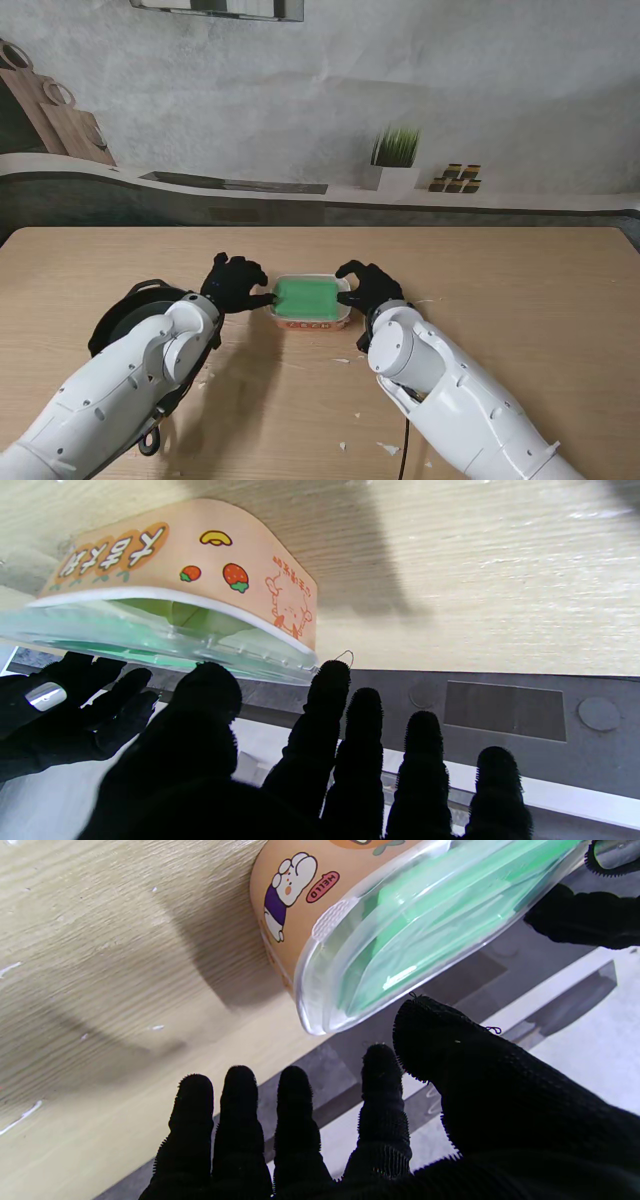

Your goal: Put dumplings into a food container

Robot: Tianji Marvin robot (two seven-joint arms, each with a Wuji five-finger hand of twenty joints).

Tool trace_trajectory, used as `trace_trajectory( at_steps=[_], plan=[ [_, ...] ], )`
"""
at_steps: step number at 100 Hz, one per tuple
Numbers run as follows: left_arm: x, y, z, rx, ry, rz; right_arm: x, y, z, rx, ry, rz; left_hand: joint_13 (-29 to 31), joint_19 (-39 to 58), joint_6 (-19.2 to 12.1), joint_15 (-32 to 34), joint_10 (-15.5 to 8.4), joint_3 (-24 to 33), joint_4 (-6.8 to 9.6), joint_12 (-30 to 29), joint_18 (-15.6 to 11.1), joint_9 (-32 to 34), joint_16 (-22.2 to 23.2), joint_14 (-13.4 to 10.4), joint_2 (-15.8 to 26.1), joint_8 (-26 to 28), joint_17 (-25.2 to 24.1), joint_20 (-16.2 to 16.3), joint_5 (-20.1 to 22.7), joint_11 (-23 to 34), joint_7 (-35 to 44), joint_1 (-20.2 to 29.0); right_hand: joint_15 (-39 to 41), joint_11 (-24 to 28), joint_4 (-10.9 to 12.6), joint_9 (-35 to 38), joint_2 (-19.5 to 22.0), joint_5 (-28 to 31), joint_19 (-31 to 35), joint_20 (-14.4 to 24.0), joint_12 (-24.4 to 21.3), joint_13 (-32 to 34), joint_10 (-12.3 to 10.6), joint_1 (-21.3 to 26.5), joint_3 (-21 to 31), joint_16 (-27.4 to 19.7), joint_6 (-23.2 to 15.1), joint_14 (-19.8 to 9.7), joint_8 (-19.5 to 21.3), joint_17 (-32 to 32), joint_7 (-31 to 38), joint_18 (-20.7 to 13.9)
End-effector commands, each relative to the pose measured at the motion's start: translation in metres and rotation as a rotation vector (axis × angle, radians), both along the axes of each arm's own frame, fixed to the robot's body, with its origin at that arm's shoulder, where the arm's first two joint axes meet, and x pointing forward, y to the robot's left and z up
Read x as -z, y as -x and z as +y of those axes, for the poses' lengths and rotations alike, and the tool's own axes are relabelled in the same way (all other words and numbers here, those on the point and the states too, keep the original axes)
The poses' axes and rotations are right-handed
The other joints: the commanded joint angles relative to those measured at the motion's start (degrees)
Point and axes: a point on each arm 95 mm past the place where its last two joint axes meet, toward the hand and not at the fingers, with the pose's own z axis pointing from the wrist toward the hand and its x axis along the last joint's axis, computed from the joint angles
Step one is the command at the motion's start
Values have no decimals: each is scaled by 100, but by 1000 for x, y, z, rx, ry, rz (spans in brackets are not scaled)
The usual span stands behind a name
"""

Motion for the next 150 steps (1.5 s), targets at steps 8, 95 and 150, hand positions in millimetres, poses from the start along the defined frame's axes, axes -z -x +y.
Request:
trace_trajectory(
  at_steps=[8,95,150],
  plan=[
    [3,-2,-4,-10,10,29,4,0,9,-7,-25,24,-109,-190,-40,59,-67,142,174,49,26,-106,92,-59,136,3,-46,109,-40,71,148,144,25,196,207,-66,-150,-32,-121,47,77,158,57,-94,166,-38,-305,-11,54,60,-56,25],
    [1,0,-5,38,29,-100,22,-11,5,-29,32,-118,-393,492,-1209,89,-315,942,164,39,-21,-1020,81,-208,-460,85,-1,-77,-1785,72,384,-158,388,337,194,-66,-323,-4,560,-54,94,68,-194,-273,285,167,-382,-302,207,-125,48,-142],
    [5,-1,1,55,-41,-49,32,-6,-8,-87,145,-77,-620,-52,-1342,-466,-384,424,143,-324,-86,-1257,-153,-268,-530,-424,-81,40,-1570,-427,-161,-336,348,47,134,-46,-431,-199,555,-191,-9,37,-131,-305,-203,143,-262,-277,149,-136,-71,-122]
  ],
)
